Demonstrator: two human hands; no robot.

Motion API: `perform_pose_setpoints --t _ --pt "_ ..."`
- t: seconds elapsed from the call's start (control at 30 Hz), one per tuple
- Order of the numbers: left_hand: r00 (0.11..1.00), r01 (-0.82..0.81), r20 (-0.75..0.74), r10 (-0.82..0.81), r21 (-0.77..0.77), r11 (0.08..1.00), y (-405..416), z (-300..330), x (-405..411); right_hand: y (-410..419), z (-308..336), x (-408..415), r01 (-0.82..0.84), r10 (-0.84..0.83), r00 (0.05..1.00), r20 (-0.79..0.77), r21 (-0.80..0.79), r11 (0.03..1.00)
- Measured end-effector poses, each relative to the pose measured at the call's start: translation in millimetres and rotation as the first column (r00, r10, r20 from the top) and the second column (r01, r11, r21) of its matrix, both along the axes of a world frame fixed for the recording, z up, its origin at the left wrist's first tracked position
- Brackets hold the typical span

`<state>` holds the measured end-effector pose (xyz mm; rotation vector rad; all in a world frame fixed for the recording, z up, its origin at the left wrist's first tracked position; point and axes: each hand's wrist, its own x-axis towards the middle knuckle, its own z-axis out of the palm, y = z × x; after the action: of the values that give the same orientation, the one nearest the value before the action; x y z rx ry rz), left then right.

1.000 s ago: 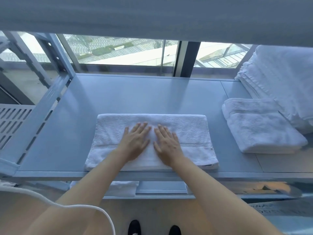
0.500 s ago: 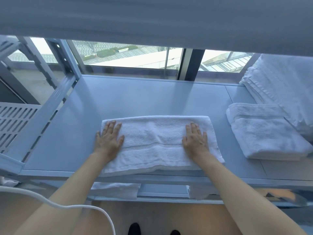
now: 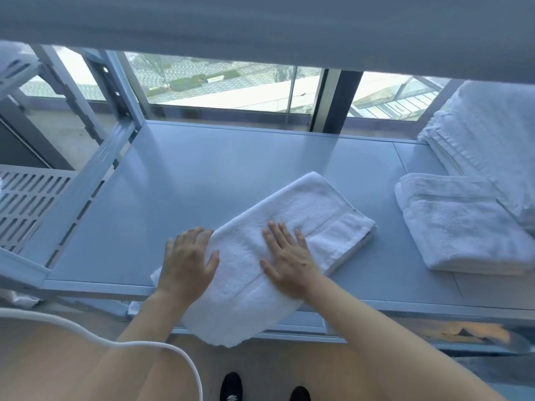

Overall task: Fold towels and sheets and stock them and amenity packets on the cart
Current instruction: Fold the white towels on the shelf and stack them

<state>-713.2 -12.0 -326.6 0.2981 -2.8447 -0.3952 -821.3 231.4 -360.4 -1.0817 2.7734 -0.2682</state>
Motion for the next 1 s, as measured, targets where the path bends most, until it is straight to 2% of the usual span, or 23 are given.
perform_pose_setpoints --t 0.1,0.2,0.3,0.4,0.53,0.63,0.77,0.9,1.0 --pt "0.974 0.226 -0.001 -0.226 0.087 0.97 13.4 5.2 -19.8 15.8 9.3 -17.7 -0.323 0.323 0.946 -0.026 -0.005 0.946" --pt "0.92 0.358 0.138 -0.367 0.09 0.93 27.5 -7.9 -38.7 22.7 16.3 -24.5 -0.442 0.441 0.896 -0.056 -0.018 0.897" --pt "0.873 0.399 0.282 -0.398 0.056 0.915 31.9 -25.2 -46.1 28.1 15.8 -22.8 -0.402 0.399 0.914 -0.07 -0.036 0.915" --pt "0.884 0.365 0.297 -0.361 0.042 0.93 34.5 -29.8 -43.9 39.9 16.2 -25.2 -0.298 0.295 0.954 -0.057 -0.064 0.952" --pt "0.917 0.253 0.29 -0.272 0.103 0.962 59.6 -28.7 -26.7 63.4 17.4 -27.8 -0.119 0.118 0.992 -0.032 -0.025 0.993" --pt "0.934 0.202 0.285 -0.217 0.08 0.976 83.5 -31.6 -2.1 80.4 11.2 -12.4 -0.079 0.079 0.997 0.005 -0.036 0.996" --pt "0.938 0.325 0.165 -0.306 -0.101 0.94 91.8 -30.8 10.6 100.2 4.7 15.9 -0.115 0.116 0.993 0.008 -0.078 0.99" --pt "0.881 0.462 0.162 -0.445 -0.087 0.882 83.3 -42.6 15.0 106.5 3.6 31.2 -0.1 0.1 0.995 0.0 -0.084 0.991" --pt "0.859 0.505 0.175 -0.481 -0.139 0.852 80.4 -50.0 22.7 110.9 0.8 40.3 -0.11 0.109 0.994 -0.017 -0.095 0.989"
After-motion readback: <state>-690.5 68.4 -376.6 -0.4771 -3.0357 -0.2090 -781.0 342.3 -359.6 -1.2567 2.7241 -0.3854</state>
